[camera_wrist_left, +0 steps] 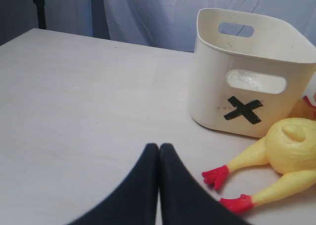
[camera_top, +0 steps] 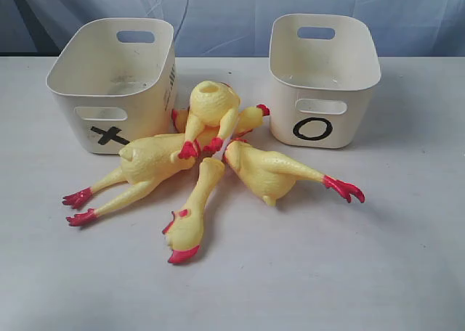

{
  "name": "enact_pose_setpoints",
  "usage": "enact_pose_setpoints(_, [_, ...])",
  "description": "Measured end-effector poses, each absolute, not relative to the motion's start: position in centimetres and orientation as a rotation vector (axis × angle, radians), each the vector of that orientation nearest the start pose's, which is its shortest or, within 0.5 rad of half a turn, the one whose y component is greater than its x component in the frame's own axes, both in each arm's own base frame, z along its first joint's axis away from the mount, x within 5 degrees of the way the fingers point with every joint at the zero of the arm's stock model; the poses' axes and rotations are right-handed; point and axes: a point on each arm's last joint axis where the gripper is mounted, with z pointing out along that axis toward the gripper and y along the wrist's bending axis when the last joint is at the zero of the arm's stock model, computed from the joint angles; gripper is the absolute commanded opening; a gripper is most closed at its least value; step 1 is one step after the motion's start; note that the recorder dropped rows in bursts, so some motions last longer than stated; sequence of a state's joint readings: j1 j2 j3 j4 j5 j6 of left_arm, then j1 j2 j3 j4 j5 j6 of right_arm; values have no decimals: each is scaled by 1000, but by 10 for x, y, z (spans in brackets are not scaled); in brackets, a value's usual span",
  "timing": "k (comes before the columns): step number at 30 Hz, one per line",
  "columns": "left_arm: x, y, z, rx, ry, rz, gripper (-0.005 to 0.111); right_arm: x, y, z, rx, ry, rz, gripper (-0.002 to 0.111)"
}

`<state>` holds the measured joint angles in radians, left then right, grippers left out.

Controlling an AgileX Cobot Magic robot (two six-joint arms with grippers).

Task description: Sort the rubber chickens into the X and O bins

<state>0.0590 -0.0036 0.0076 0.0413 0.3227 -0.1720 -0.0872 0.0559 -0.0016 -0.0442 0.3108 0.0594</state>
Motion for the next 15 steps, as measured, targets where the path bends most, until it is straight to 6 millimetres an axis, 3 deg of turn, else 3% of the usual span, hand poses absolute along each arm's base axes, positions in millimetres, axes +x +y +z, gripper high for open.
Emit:
enact_pose_setpoints(10, [54, 4, 182, -183, 1801, -41, 0, 57, -7, 183, 95, 1839, -75, -1])
enact_pose_setpoints(15, [54, 4, 182, -183, 1801, -41, 0, 60, -6, 194, 78, 1717, -80, -1])
